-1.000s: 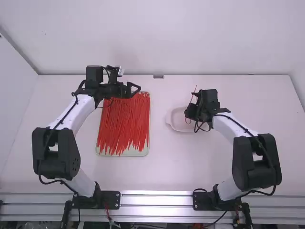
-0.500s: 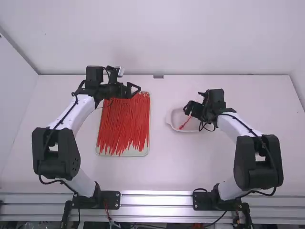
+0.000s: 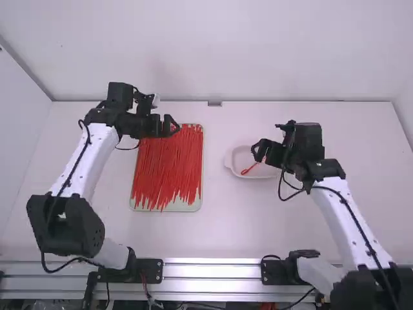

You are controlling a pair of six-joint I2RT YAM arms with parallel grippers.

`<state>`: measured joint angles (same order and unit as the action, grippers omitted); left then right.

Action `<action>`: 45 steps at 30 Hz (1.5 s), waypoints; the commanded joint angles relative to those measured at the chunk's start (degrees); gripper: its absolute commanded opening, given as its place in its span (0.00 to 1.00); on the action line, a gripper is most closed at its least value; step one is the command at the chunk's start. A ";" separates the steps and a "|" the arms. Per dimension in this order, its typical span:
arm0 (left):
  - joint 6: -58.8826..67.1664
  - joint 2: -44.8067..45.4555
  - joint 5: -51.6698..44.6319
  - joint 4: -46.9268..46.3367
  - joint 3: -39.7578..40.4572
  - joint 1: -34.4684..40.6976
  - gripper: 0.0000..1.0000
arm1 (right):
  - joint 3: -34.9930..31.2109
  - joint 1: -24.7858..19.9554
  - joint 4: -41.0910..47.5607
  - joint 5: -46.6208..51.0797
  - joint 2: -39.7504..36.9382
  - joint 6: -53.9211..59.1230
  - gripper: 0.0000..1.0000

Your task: Fasten the cable tie

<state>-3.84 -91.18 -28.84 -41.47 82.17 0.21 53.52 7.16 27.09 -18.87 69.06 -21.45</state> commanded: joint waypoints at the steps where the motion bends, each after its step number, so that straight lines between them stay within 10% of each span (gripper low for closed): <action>1: 0.66 1.60 1.31 -1.68 1.51 -0.20 0.99 | 1.25 1.22 1.49 1.86 -3.56 0.28 0.98; 7: 0.92 2.29 1.72 -1.77 0.96 -0.21 0.98 | 0.79 3.45 1.88 6.64 -8.83 0.74 0.97; 22: 3.84 12.29 11.72 8.23 -9.04 -0.21 0.81 | -10.59 -7.16 -9.50 18.02 -20.21 12.12 0.78; 45: 3.84 40.78 28.84 36.71 -37.52 -0.21 0.31 | -40.85 -7.16 -27.09 18.87 -50.46 21.45 0.25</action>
<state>-0.36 -53.04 -0.95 -5.63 46.61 0.21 14.41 -0.12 0.21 -0.34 20.49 -0.23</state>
